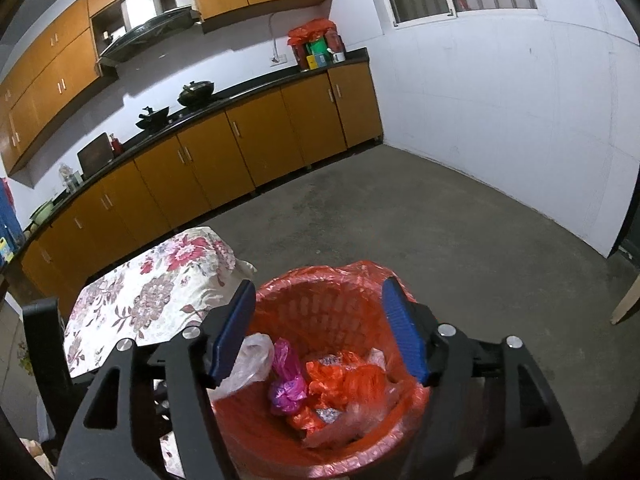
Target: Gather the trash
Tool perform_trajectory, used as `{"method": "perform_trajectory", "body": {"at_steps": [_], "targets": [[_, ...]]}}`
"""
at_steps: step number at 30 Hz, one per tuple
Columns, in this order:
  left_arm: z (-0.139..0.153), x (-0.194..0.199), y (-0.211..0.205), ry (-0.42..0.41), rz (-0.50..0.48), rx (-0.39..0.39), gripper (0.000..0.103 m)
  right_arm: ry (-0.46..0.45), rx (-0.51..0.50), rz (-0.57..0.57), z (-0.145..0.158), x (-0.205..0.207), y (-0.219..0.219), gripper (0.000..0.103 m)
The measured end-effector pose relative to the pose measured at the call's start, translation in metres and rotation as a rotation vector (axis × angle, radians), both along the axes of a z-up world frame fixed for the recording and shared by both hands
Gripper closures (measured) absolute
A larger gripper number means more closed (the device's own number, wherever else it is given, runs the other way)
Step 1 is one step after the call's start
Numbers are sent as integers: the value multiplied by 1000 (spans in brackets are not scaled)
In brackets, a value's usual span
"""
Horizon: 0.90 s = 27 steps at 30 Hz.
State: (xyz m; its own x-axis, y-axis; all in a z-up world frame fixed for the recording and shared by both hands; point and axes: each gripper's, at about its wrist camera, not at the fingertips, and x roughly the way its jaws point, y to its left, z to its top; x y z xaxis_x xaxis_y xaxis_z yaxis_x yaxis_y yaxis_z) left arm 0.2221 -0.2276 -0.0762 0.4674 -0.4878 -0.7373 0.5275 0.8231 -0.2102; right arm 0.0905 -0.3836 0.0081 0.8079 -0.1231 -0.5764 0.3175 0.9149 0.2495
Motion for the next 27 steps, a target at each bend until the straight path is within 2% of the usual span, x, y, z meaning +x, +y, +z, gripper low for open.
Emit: {"method": "perform_trajectory", "body": {"at_steps": [7,10,11,14,16,18,21,27], "targets": [[10,-8,6,-23,-1,-15,47,-15,-48,-26,8,-22,7,31],[20,-17,13,-46,7,-36,44,-28,-104,-36,15,-31,16,23],[24,-21,17,-62,16,-40,41,-33,-120,-36,17,-34,19,15],[42,-40,36,-158,74,-41,23,-58,-196,-41,25,-49,34,4],[55,-55,50,-236,125,-30,11,-73,-237,-49,29,-59,44,3],[65,-68,64,-292,164,-20,5,-88,-259,-54,32,-68,54,3],[78,-92,92,-376,240,3,4,-118,-250,-49,35,-80,66,3],[88,-131,138,-450,357,34,4,-116,-268,-32,36,-101,94,2]]}}
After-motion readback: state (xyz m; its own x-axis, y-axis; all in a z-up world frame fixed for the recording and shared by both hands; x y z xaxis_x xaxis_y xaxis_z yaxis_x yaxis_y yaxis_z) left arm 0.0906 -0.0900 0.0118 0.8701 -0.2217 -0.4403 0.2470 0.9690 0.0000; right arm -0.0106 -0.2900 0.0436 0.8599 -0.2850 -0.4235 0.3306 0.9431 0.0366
